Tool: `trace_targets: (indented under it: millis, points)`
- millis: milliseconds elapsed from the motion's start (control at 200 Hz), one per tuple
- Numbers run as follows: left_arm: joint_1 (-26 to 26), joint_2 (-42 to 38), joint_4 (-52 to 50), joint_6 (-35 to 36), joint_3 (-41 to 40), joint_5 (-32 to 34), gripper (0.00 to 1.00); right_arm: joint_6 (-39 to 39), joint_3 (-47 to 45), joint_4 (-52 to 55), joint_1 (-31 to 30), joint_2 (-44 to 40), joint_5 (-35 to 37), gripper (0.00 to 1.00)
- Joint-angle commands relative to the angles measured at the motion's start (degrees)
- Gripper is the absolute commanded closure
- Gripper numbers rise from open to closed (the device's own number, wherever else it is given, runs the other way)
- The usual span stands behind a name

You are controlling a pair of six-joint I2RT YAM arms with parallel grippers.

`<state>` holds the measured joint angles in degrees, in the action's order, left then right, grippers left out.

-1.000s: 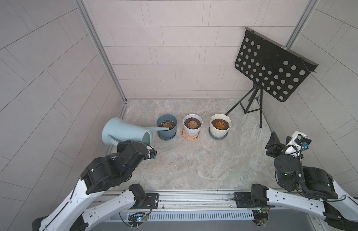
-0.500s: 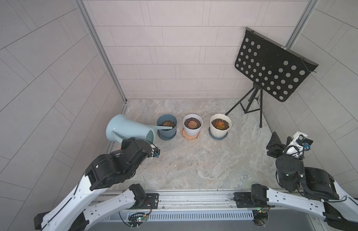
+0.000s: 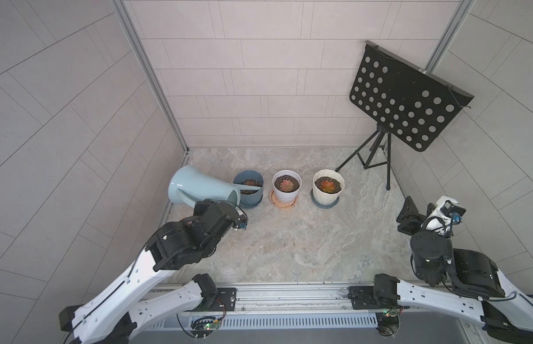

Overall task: Water the succulent around the soil edge
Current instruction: Water the soil of the potted plant with water.

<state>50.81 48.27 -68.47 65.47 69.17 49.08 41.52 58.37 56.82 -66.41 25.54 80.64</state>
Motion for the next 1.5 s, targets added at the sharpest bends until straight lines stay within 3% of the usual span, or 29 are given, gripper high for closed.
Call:
trace_targets:
  millis: [0, 275, 741, 1496]
  points:
    - [0.3, 0.0, 3.8, 1.0, -0.2, 3.7, 1.0, -0.7, 0.6, 0.0, 0.2, -0.3, 1.2, 0.36]
    - [-0.6, 2.3, 6.8, 1.1, -0.5, 4.5, 1.0, -1.1, 0.6, -0.2, 0.2, -0.6, 1.5, 0.36]
    - [-6.5, 2.8, 13.1, 4.1, -2.1, 0.6, 1.0, -1.9, 0.6, -0.9, 0.1, -1.1, 2.2, 0.36]
    - [-8.5, 5.2, 17.9, 5.0, -2.8, 1.6, 1.0, -3.1, 0.5, -1.7, 0.1, -1.8, 2.7, 0.36]
